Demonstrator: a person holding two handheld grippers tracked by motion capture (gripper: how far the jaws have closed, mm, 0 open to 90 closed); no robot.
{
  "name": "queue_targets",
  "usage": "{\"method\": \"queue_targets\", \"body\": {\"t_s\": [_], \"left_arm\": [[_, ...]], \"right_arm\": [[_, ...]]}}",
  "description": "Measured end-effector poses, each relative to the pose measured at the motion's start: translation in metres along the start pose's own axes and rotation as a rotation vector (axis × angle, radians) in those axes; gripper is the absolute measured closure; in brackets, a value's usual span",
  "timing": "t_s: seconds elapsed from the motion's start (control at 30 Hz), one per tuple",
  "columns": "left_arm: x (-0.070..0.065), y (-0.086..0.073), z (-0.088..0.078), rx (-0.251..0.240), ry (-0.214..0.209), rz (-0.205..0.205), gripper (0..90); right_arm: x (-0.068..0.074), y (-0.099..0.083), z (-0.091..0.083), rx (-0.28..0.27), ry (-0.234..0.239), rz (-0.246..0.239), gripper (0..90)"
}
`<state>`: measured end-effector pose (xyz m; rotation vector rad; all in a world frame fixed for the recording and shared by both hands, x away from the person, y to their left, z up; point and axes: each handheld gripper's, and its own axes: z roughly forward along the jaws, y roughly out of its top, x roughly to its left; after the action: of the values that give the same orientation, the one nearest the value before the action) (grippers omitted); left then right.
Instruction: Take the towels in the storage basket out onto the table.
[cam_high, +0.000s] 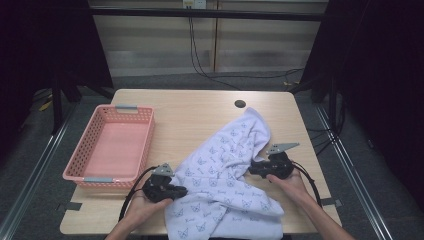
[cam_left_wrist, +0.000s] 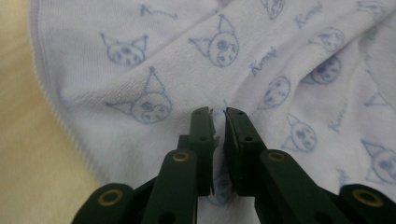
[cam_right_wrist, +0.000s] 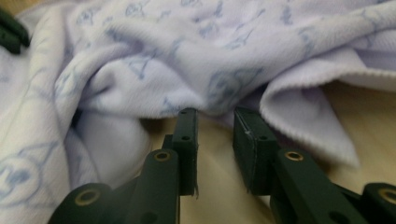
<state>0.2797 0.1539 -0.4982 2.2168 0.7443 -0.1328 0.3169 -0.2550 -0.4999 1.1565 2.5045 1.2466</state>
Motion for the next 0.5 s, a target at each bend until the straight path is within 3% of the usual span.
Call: {"method": "queue_targets", "body": {"t_s": [0.07, 0.17, 0.3, 0.4, 0.47, 0.5], "left_arm": [[-0.002, -0.006, -0.006, 0.006, -0.007, -0.004, 82.8], [-0.003, -0.014, -0.011, 0.005, -0.032, -0.009, 82.7], [-0.005, -0.012, -0.01, 0.004, -0.025, 0.009, 77.3], [-0.003, -0.004, -0.009, -0.033, -0.013, 0.01, 70.7], [0.001, 0.005, -0.009, -0.081, -0.012, 0.0, 69.6], [0.003, 0.008, -0.008, -0.099, -0.007, -0.007, 69.1]], "right_arm": [[-0.002, 0.003, 0.004, -0.007, -0.056, -0.003, 61.9], [-0.004, 0.006, 0.012, 0.002, -0.08, 0.002, 56.0], [-0.005, 0.012, 0.022, -0.014, -0.099, -0.008, 53.0], [-0.001, 0.014, 0.028, -0.013, -0.156, -0.068, 60.9], [-0.002, 0.016, 0.027, 0.001, -0.177, -0.059, 80.0], [-0.005, 0.015, 0.026, -0.003, -0.178, -0.057, 84.9]]}}
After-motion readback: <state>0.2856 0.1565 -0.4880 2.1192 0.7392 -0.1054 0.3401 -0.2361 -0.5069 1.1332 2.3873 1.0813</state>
